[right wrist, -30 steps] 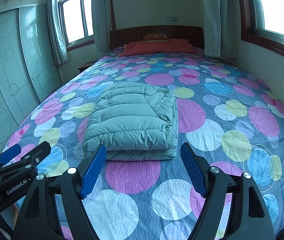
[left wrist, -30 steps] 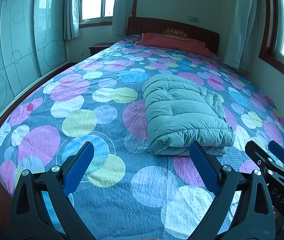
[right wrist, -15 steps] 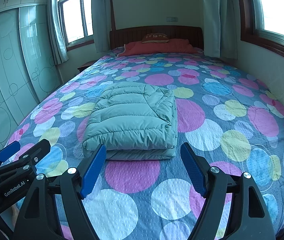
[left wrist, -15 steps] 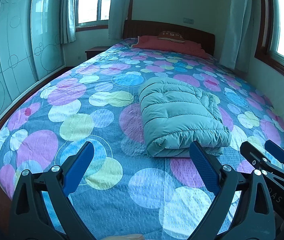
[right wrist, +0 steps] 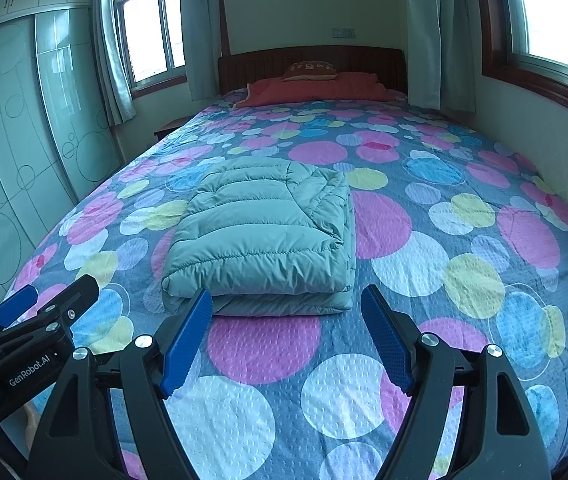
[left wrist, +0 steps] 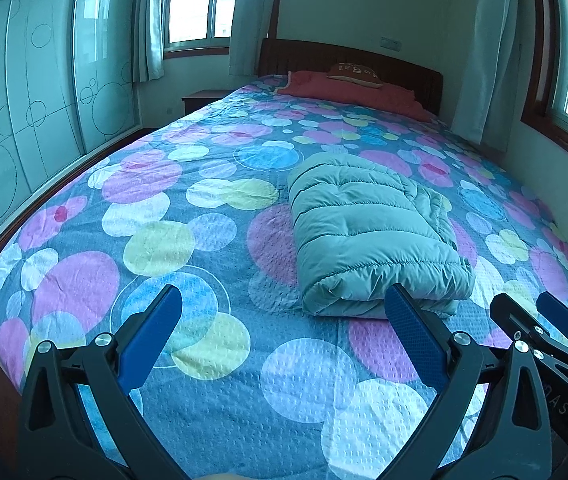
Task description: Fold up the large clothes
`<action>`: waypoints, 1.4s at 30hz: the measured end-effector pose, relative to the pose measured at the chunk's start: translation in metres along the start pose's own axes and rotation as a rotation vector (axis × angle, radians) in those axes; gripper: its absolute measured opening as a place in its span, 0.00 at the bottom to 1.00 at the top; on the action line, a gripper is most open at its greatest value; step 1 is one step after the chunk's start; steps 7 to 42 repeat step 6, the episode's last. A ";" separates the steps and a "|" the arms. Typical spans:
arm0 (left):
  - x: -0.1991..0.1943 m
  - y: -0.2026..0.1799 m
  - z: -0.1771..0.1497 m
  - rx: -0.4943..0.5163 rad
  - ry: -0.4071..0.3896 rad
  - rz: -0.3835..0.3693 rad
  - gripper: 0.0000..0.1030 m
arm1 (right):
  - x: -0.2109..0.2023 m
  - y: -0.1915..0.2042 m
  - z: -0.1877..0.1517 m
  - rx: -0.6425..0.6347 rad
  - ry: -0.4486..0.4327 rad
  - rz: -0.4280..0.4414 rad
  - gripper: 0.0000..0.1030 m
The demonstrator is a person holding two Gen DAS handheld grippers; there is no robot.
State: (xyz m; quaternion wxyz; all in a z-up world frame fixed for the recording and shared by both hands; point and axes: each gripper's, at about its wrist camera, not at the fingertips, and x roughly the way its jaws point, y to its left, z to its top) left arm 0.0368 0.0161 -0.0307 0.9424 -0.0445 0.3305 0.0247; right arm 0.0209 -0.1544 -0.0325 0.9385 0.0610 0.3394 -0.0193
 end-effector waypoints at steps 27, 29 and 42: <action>0.018 0.004 0.002 0.013 0.025 0.019 0.98 | 0.009 -0.011 -0.001 0.020 0.014 -0.013 0.73; 0.018 0.004 0.002 0.013 0.025 0.019 0.98 | 0.009 -0.011 -0.001 0.020 0.014 -0.013 0.73; 0.018 0.004 0.002 0.013 0.025 0.019 0.98 | 0.009 -0.011 -0.001 0.020 0.014 -0.013 0.73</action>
